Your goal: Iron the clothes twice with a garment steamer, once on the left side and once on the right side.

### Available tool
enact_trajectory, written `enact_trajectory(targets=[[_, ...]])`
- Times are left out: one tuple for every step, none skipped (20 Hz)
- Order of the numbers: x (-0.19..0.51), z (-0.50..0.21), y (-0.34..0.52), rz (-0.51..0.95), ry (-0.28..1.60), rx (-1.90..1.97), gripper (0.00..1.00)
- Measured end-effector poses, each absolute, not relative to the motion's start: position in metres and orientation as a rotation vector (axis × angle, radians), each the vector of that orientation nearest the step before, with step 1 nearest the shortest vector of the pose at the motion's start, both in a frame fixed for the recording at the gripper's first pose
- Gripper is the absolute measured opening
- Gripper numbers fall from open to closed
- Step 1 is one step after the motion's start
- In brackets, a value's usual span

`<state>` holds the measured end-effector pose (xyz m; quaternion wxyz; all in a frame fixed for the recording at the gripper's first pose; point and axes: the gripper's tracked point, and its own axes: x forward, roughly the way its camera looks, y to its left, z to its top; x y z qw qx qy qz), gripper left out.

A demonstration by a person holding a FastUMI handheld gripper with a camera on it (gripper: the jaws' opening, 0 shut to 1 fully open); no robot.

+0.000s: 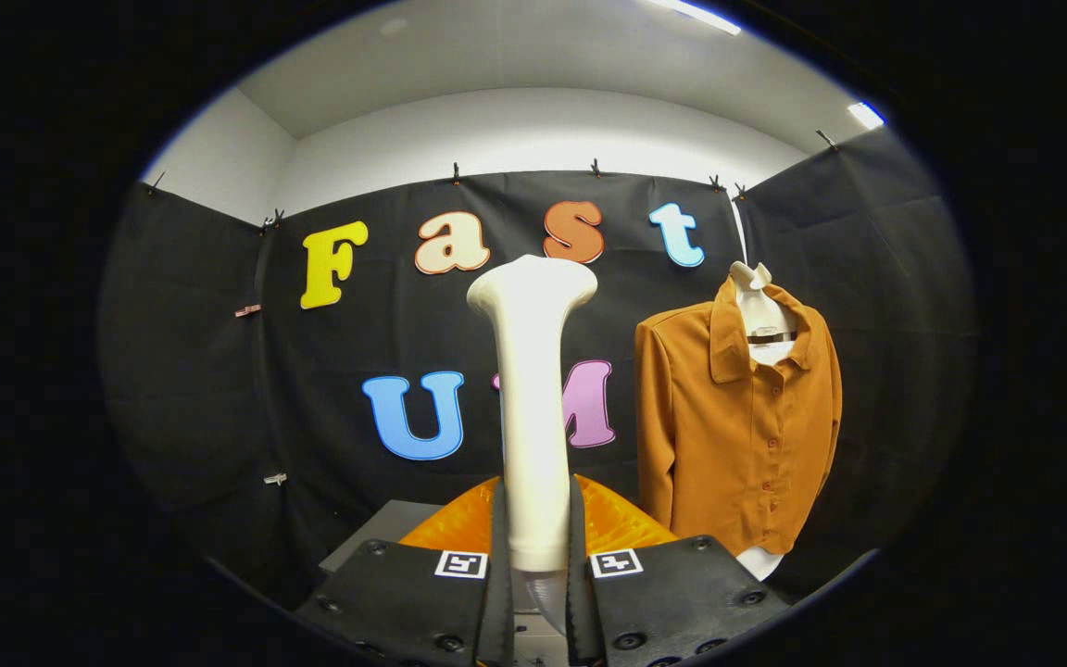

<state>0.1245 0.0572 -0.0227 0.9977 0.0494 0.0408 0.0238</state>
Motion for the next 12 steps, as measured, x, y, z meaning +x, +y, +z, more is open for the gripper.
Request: enact_trajectory(targets=[[0.1249,-0.023,0.0555,0.043,0.082,0.098,0.26],[0.1259,-0.0237,0.0546,0.04,0.082,0.095,0.26],[0.1256,-0.0245,0.0539,0.037,0.081,0.095,0.26],[0.1261,-0.0253,0.0535,0.036,0.083,0.094,0.26],[0.1268,-0.0258,0.0534,0.036,0.085,0.097,0.26],[0.1271,-0.0263,0.054,0.037,0.087,0.1,0.25],[0.1271,-0.027,0.0545,0.039,0.09,0.101,0.26],[0.1269,-0.0274,0.0539,0.038,0.091,0.102,0.26],[0.1269,-0.0283,0.0533,0.036,0.092,0.099,0.26],[0.1285,-0.0293,0.0535,0.035,0.093,0.098,0.26],[0.1283,-0.0293,0.0543,0.035,0.094,0.099,0.26],[0.1285,-0.0295,0.0546,0.035,0.096,0.1,0.26]])
